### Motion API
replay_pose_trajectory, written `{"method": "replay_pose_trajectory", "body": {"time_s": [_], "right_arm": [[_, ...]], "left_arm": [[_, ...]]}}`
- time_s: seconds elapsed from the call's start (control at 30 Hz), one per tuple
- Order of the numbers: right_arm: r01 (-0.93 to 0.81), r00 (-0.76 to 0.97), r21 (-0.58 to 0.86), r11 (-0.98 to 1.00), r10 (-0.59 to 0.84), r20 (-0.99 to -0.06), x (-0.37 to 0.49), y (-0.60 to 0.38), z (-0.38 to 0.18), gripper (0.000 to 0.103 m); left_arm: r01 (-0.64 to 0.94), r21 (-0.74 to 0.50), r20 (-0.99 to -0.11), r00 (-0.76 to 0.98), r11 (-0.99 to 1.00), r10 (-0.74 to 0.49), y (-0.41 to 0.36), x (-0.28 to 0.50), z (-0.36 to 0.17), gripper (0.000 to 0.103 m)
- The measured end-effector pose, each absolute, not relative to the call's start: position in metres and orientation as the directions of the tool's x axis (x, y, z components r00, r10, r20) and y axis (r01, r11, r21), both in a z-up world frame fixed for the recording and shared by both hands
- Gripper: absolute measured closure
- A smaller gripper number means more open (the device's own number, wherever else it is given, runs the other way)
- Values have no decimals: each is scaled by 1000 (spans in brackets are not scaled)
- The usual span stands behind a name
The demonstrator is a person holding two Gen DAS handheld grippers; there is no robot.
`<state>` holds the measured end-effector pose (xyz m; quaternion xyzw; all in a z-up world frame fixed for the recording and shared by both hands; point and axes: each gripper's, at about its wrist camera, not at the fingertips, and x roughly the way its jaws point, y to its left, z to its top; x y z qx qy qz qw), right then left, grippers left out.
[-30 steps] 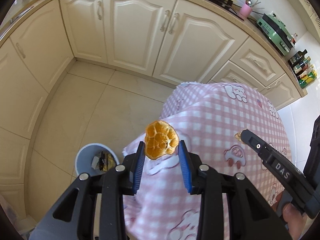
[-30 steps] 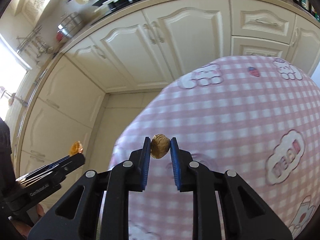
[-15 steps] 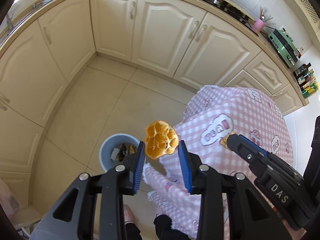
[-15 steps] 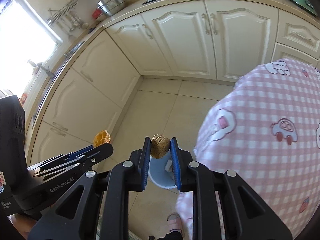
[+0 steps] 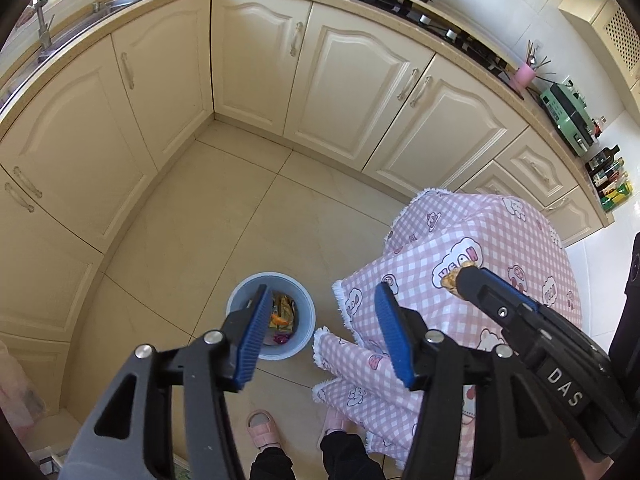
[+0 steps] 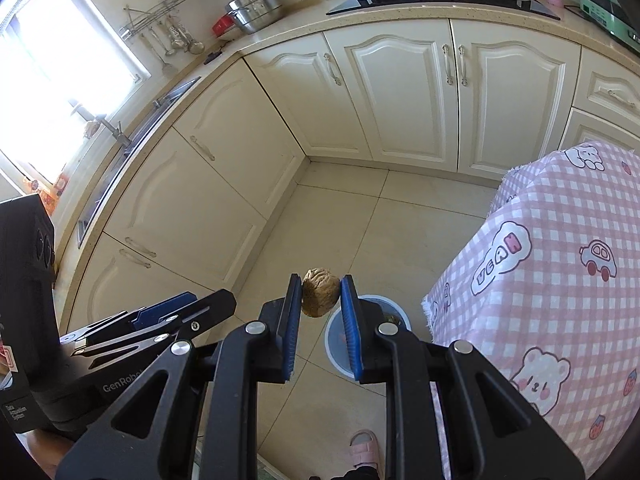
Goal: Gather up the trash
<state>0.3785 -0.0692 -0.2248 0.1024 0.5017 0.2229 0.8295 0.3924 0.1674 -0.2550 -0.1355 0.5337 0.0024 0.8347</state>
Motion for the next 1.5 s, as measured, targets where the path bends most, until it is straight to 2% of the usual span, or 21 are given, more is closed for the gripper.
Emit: {"method": "replay_pose_trajectory", "body": {"time_s": [0.2, 0.37, 0.73, 0.8, 0.87, 0.93, 1.5], "right_arm": [[-275, 403, 389, 879, 473, -784, 361, -52, -216, 84], [-282, 410, 384, 879, 473, -780, 350, -35, -210, 84], [-289, 455, 364, 885, 462, -761, 343, -13, -189, 83], [-282, 467, 359, 889, 455, -758, 343, -13, -185, 81], [-276, 480, 356, 893, 449, -754, 342, -14, -181, 72], [-273, 499, 343, 899, 437, -748, 339, -16, -174, 70], [-274, 576, 252, 928, 369, -730, 286, -75, -132, 62]], "left_arm": [[-156, -223, -891, 433, 962, -136, 187, 375, -246, 45], [-165, -214, -893, 432, 963, -124, 203, 362, -239, 37], [-177, -204, -886, 451, 963, -105, 232, 343, -219, 34], [-174, -200, -884, 457, 964, -101, 233, 340, -214, 33], [-166, -200, -881, 463, 966, -102, 232, 339, -210, 33], [-156, -193, -879, 466, 969, -100, 231, 337, -204, 31], [-85, -143, -842, 534, 986, -76, 175, 298, -143, 30]]}}
